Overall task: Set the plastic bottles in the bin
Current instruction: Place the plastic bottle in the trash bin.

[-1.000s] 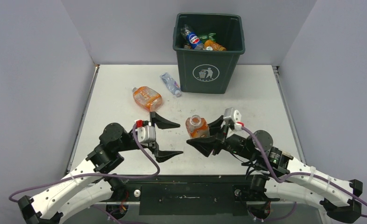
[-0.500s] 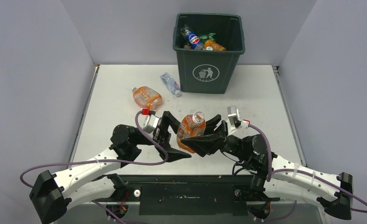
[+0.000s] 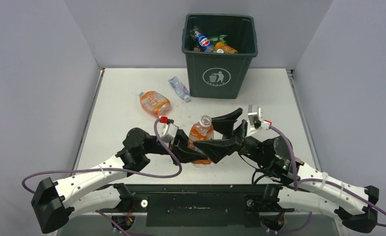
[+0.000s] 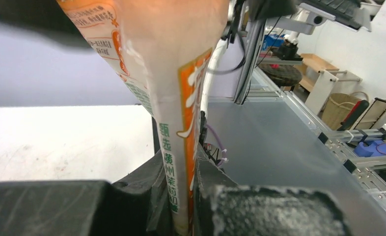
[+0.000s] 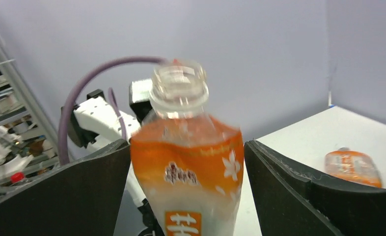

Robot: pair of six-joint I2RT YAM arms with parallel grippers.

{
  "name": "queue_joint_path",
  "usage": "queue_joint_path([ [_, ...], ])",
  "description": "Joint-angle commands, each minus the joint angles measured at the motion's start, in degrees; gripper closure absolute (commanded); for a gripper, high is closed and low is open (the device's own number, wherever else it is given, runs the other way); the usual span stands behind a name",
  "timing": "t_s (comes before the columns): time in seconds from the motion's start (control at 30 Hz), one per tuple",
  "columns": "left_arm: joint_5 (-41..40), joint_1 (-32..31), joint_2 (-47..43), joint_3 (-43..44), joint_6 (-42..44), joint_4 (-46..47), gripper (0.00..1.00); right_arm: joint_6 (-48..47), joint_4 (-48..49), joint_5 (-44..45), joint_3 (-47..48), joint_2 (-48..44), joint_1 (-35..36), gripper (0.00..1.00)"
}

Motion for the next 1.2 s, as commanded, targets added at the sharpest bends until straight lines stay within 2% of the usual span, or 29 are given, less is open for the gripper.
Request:
queue_joint_path([
  [0.0,-3.29,-0.03,-2.37,3.32,5.72,-8.3,1.0,-8.1,-11.24,6.41,9.13,-1.9,-0.27,0.14],
  [0.23,-3.95,-0.16,-2.94,3.18,7.31,-10.77,1.0,-10.71,-17.75,8.33,15.72,1.03,-0.27,0.17],
  [0.5,-3.51,-0.29,-3.09,3.59,7.93,-11.34,1.0,-10.0,-21.58,8.74,18.8,5.17,-0.27,0.33],
  [0.57,-3.55,-0.38,-3.19,3.64,8.1,-11.53,1.0,-9.75,-22.08,8.89,19.2,5.64,-0.27,0.44],
  [0.7,-4.01,-0.47,-3.62,3.66,8.91,-12.01,0.99,-9.27,-22.49,10.2,19.39,5.73,-0.31,0.93],
  [0.73,-4.69,-0.5,-3.83,3.62,9.24,-12.32,0.85,-9.17,-22.47,10.79,19.36,5.56,-0.28,0.94],
  [0.77,-5.66,-0.48,-4.13,3.55,9.63,-12.72,0.61,-9.34,-22.25,11.36,19.49,5.38,-0.33,0.95],
  [0.83,-8.97,-0.47,-5.29,2.91,10.63,-13.51,0.0,-9.97,-22.1,14.86,20.44,5.59,-0.35,0.95],
  [0.97,-23.21,-0.31,-9.92,0.85,14.87,-16.41,0.04,-17.43,-16.23,29.21,23.0,7.79,-0.65,0.95],
  [1.07,-37.13,-0.21,-15.11,-1.03,18.12,-17.19,0.04,-27.26,-3.36,39.8,25.14,12.19,-3.12,0.95],
  [1.13,-44.72,-0.08,-18.09,-1.91,19.03,-18.5,0.04,-27.75,1.38,40.21,29.87,17.47,-9.99,0.95],
  [1.17,-48.41,-0.03,-19.48,-2.54,19.47,-18.93,0.04,-25.65,2.38,38.56,32.63,20.06,-16.95,0.95],
])
